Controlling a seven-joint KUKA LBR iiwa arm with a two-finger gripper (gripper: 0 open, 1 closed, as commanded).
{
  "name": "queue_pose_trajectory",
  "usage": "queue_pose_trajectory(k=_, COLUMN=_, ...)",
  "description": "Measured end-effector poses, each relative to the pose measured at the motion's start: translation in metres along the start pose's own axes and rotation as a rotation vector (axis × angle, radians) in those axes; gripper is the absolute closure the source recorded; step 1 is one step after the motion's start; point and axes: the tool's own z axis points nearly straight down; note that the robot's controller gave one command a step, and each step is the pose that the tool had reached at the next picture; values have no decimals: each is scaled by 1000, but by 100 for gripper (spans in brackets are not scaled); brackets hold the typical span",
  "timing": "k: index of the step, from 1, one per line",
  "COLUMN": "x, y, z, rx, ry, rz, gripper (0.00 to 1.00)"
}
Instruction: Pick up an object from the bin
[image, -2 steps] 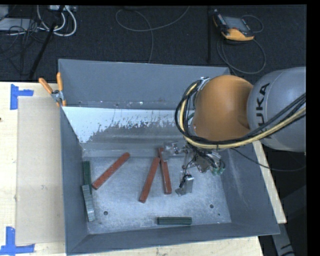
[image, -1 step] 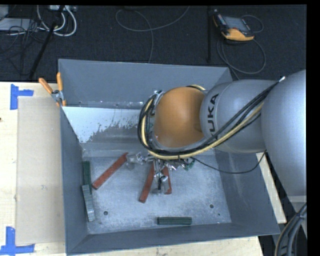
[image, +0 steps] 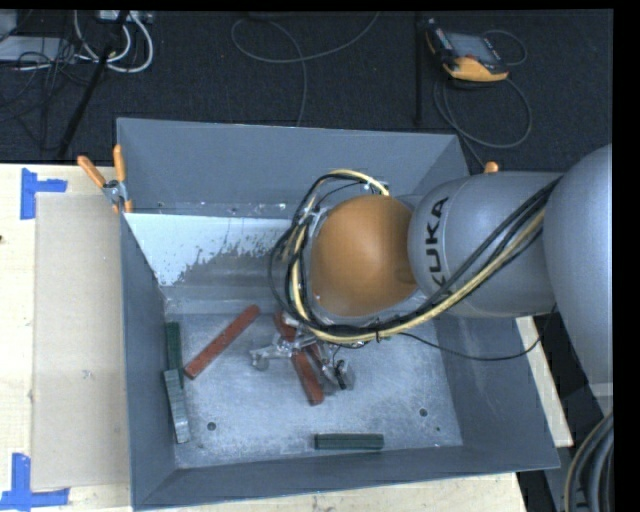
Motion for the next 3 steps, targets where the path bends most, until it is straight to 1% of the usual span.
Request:
queue_pose_trajectory(k=1, x=46, y=-45, z=1, rx=4, ry=-2, rz=57, gripper=0)
queue_pose_trajectory(k=3, x=44, y=-43, z=1, rx=2, ry=-3, rz=56, gripper=0)
